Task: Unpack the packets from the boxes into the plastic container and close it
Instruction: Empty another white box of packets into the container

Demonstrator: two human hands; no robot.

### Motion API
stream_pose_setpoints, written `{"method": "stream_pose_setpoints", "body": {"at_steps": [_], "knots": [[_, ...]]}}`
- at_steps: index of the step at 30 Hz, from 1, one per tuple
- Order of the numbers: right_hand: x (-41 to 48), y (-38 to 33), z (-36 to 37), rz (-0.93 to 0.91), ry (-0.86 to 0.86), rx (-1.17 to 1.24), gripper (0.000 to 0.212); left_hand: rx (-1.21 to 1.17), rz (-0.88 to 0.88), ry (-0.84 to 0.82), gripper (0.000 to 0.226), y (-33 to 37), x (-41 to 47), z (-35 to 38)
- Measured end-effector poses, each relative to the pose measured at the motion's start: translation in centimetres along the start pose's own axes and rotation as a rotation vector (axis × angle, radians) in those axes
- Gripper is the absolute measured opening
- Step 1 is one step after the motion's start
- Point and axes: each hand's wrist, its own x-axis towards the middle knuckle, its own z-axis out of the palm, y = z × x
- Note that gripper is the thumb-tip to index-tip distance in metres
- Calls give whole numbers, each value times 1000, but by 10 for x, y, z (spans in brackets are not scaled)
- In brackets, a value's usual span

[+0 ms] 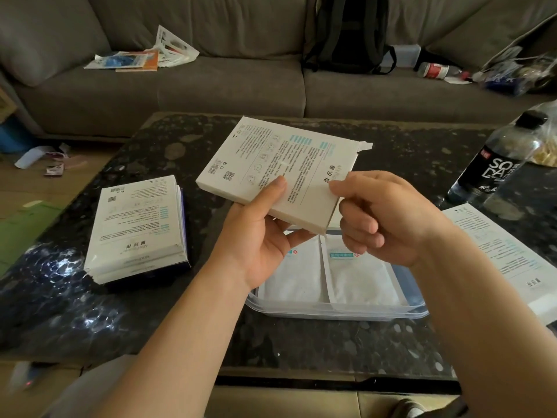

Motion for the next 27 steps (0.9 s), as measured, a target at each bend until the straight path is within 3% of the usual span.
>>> {"method": "stream_pose_setpoints", "body": {"at_steps": [4,11,17,23,27], "knots": [[6,3,-1,6,58,39,34,0,-1,-6,61,-4,0,3],[9,2,5,-50,180,48,20,-42,2,-6,65,0,1,1],[10,4,12,-131,243,76,37,-128,-10,54,58,3,-1,4],[6,0,10,-135,231,-3,34,-158,31,80,54,11,-1,0],[7,1,14,-121,270,-193,25,-152,36,81,51,12,-1,-2]]}}
